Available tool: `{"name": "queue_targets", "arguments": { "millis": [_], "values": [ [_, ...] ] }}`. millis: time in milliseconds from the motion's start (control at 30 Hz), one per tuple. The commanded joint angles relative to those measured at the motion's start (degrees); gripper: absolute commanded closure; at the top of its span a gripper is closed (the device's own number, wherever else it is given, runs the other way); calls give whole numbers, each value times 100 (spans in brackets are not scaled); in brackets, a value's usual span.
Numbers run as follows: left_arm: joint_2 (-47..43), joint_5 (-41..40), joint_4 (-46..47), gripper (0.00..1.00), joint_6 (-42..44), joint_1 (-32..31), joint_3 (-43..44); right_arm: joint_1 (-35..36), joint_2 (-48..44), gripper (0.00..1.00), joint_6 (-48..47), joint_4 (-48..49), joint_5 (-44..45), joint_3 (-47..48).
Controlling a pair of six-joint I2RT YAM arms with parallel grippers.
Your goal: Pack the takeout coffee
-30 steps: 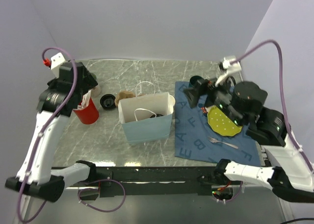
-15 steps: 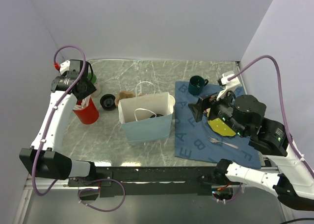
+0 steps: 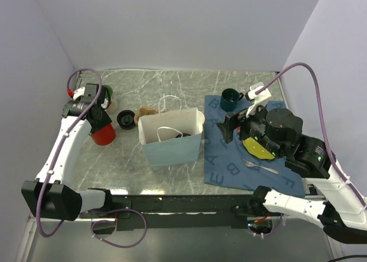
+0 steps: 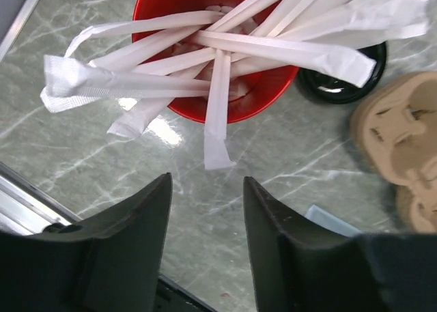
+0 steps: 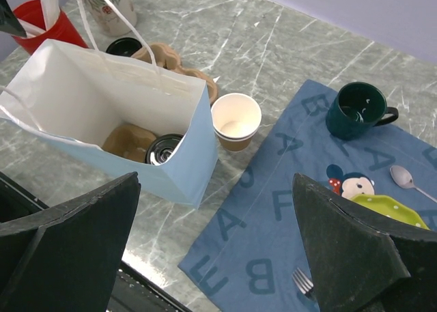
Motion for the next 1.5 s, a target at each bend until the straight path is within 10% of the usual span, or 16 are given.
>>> {"name": "queue_targets", "arguments": {
  "millis": [0, 433, 833, 1467],
  "values": [
    [-5, -262, 332, 51, 131, 15, -118, -14, -129, 0, -92, 165, -84, 13],
    [214, -543, 632, 54, 405, 7, -5, -14, -217, 0, -242, 218, -180, -84],
    [232, -1000, -133, 99, 686, 7, 1110, -14, -156, 0, -461, 218, -180, -93],
    [-611, -148, -1540, 99, 721, 15, 2545, -14, 302, 0, -760, 130, -154, 487]
  ]
}}
